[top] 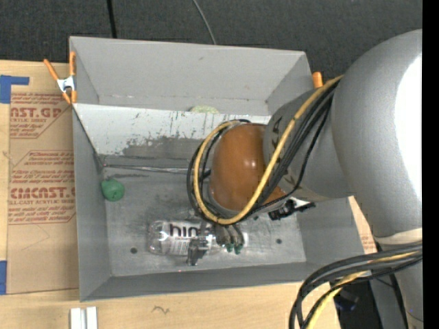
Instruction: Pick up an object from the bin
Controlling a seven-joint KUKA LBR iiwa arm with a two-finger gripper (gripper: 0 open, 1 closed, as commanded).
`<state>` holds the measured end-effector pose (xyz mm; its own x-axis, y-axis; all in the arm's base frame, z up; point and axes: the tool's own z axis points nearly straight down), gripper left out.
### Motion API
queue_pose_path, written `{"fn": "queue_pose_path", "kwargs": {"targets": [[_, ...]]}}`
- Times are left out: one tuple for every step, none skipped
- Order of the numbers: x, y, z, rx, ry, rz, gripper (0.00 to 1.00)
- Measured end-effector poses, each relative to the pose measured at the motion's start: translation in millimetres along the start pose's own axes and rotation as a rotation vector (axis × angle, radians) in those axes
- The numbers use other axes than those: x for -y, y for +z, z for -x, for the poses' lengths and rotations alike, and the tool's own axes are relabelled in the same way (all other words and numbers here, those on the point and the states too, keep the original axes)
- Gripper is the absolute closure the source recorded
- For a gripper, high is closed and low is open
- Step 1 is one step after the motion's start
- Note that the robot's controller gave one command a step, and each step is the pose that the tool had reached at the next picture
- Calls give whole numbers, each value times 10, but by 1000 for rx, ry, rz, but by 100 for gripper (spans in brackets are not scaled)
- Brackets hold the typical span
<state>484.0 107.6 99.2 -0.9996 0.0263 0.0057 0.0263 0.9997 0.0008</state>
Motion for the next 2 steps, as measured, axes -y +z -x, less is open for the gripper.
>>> {"fn": "queue_pose_path", "kwargs": {"targets": [[2,-177,11,4,0,0,100],[3,-303,14,5,0,0,100]]}}
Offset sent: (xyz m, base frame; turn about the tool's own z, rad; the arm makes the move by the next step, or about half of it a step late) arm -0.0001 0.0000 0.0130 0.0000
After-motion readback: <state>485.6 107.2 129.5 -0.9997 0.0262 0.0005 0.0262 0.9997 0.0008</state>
